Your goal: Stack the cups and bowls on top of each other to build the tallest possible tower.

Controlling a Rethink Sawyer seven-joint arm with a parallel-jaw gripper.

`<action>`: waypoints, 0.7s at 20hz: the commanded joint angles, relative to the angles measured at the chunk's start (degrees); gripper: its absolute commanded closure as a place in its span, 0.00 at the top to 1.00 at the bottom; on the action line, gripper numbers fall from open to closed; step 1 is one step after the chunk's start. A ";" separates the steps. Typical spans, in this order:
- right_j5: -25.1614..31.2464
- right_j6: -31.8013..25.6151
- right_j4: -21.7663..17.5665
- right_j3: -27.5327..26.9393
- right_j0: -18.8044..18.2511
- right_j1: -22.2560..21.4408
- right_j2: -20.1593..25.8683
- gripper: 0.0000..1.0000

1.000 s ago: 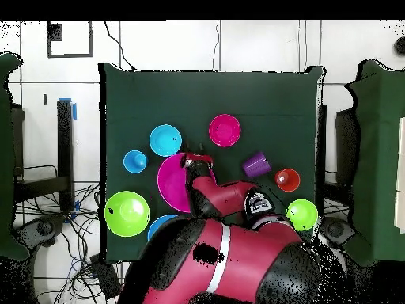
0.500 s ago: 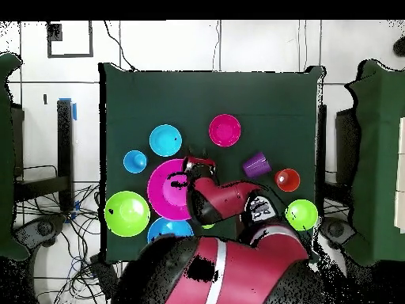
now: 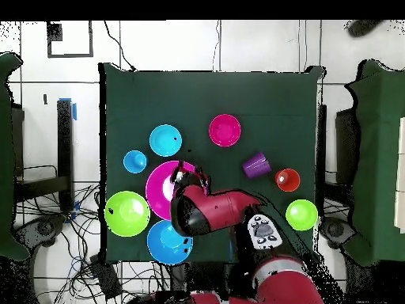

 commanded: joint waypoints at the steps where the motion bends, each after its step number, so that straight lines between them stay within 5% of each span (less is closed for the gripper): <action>1: 9.11 3.28 1.12 5.15 -3.71 -1.64 10.87 1.00; 14: 7.57 -4.97 -8.70 -3.21 -4.02 5.28 10.19 1.00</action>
